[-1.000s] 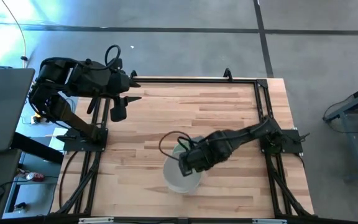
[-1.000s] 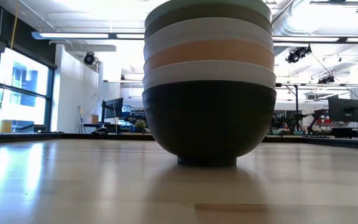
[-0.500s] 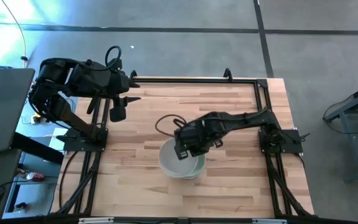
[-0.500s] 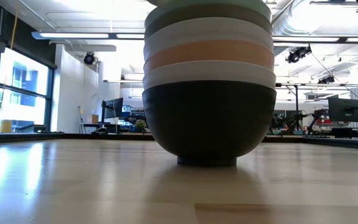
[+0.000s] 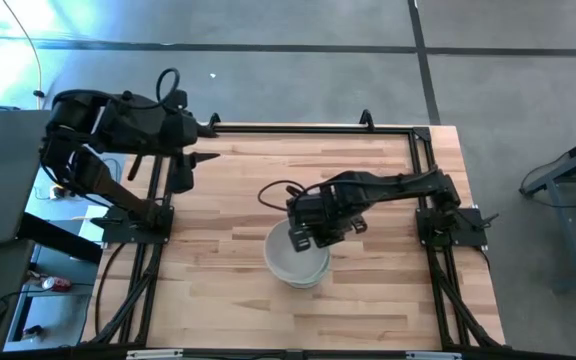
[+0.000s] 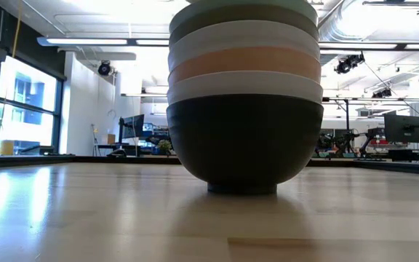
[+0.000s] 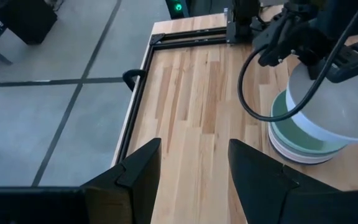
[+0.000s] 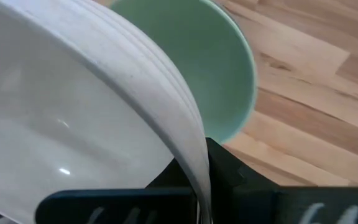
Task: Nest bowls inside each other
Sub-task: Stack the white bowl on top of the blue bowl
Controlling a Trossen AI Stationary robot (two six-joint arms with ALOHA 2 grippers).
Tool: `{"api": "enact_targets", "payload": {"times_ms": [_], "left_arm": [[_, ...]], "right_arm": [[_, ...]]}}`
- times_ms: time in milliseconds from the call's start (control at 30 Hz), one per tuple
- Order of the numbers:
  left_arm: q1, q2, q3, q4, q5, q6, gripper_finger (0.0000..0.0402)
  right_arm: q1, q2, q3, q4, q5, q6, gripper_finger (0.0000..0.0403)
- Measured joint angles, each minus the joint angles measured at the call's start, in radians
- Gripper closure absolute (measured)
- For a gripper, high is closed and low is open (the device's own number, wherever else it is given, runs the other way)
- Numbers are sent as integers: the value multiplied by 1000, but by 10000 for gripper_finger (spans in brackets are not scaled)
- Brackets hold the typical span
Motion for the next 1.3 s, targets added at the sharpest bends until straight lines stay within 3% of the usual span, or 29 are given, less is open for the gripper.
{"api": "enact_targets", "payload": {"times_ms": [300,800,1300], "left_arm": [[0,-31,0,0,-3,-22,225],[0,-29,0,0,-3,-38,225],[0,-29,0,0,-3,-45,225]], "right_arm": [[1,-60,-151,-1,-12,21,403],[-1,-59,-152,0,66,-9,403],[-1,-43,-151,-1,37,-10,403]]}}
